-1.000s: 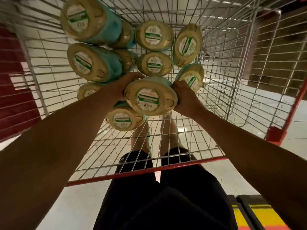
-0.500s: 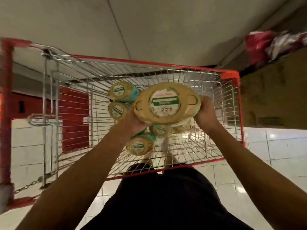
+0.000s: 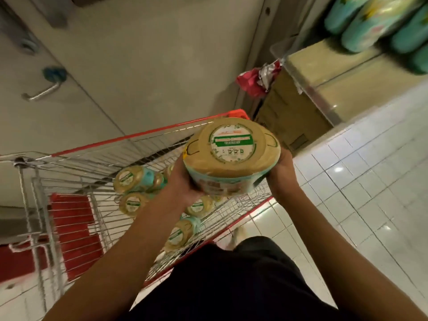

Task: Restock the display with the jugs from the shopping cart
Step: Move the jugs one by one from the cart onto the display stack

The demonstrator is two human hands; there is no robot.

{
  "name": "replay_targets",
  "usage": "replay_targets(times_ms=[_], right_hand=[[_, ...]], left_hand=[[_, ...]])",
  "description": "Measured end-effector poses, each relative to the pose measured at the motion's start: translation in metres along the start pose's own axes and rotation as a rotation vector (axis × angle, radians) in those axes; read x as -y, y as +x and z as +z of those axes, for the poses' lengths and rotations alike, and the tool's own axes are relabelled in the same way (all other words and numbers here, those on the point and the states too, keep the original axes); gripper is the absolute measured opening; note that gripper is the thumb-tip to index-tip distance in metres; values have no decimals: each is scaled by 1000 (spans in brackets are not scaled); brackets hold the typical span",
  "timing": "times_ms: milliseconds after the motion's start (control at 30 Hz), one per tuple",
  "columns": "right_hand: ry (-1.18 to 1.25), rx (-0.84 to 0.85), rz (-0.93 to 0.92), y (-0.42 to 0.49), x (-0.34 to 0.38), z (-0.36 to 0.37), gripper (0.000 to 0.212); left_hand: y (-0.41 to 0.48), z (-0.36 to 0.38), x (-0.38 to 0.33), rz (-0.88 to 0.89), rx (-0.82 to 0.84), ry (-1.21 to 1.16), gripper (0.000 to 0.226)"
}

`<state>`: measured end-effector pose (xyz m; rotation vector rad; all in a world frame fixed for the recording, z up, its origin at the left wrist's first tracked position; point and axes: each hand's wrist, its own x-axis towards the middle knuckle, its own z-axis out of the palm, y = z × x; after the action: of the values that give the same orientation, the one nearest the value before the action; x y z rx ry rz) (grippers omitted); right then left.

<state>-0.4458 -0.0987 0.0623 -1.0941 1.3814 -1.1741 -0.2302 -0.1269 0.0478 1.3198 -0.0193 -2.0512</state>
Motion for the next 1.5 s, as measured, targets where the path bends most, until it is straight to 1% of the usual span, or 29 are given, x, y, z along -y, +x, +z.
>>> replay_targets(times_ms=[67,100,167,233,333,400,500,600,667,767,867,933,1067,1167,1233,1367,1433,1500], right_hand=[[19,-87,-5,-14,5,-33,19],[32,-121,-2,-20,6,-50,22],[50,-199,7,-33,3,-86,36],[63,-259,-2,-50,-1,-124,41],[74,-338,-2,-77,-13,-183,40],[66,-406,43,-94,-22,-225,36],[74,-482,72,-110,-29,-288,24],[40,-512,104,-117,-31,-344,16],[25,-520,113,-117,-33,-377,17],[12,-533,122,-110,-36,-415,19],[2,-550,129,-91,-39,-447,14],[3,-564,137,-73,-41,-467,15],[-31,-541,135,-21,-42,-506,11],[-63,-502,117,30,-38,-535,10],[-65,-479,108,67,-34,-553,10],[-61,-428,137,137,-29,-584,13],[-58,-384,129,173,-27,-601,19],[-61,-337,133,206,-26,-613,14]], left_hand=[[1,31,17,-46,70,74,51],[4,45,27,-67,112,112,52],[10,76,49,-108,199,190,55],[15,109,74,-146,259,256,57],[22,159,116,-196,331,375,57],[28,191,147,-237,378,409,60],[38,238,192,-259,369,453,60],[53,282,230,-258,358,493,60],[65,306,249,-272,356,507,56],[85,338,267,-314,382,507,60],[105,371,276,-332,386,517,66],[119,396,276,-336,382,532,68],[157,443,262,-316,371,536,67],[190,483,244,-266,326,536,58],[210,512,231,-244,324,529,52],[247,559,207,-245,319,481,48],[266,578,196,-262,286,415,48],[283,593,185,-278,241,340,48]])
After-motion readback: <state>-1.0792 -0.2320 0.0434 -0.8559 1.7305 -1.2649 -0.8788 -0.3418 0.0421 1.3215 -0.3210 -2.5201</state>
